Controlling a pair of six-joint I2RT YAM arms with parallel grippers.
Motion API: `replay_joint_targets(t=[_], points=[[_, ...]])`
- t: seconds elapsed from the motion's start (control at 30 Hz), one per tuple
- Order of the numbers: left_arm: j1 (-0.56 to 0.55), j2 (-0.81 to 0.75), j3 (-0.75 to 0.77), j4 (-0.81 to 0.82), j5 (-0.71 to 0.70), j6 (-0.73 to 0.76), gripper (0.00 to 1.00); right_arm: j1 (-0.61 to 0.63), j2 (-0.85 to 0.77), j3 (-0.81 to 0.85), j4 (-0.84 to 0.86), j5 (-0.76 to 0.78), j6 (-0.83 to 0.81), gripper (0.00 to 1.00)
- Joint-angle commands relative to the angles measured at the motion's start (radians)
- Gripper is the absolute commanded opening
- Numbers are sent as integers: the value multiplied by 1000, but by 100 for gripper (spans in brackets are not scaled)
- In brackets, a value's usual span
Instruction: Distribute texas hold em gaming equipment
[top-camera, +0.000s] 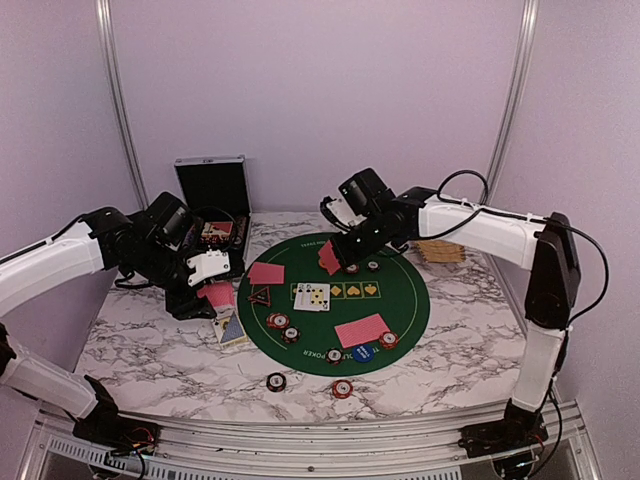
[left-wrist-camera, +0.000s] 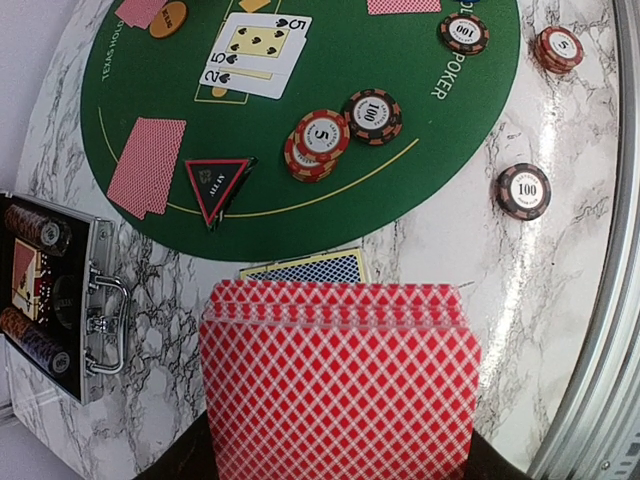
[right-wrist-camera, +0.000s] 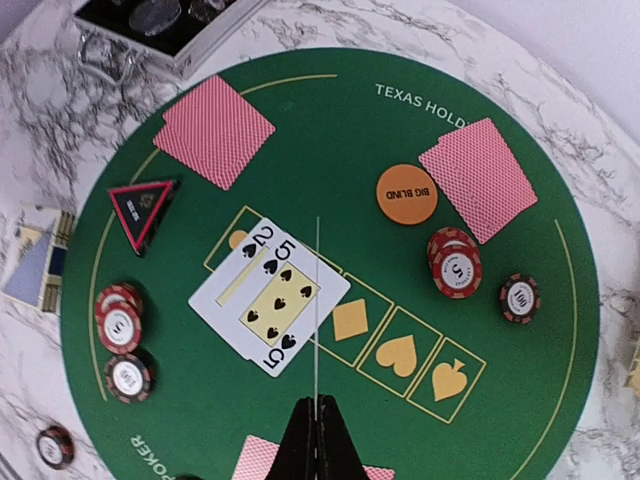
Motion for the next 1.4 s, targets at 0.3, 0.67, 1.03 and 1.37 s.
replay_joint_targets(t=[0.3,0.67,1.03,1.37], points=[[14,-36,-18,-3,4,-7,0,118,112,-60,187,640,-488,0],[23,-30,-20,2,19,-2,0,165,229,-108,316,617,-645,0],[28,-22,-14,2,21,-1,0,195,231,-177,360,573,-681,0],[28,-18,-12,2,21,-6,0,210,196,-211,327,484,-644,34]])
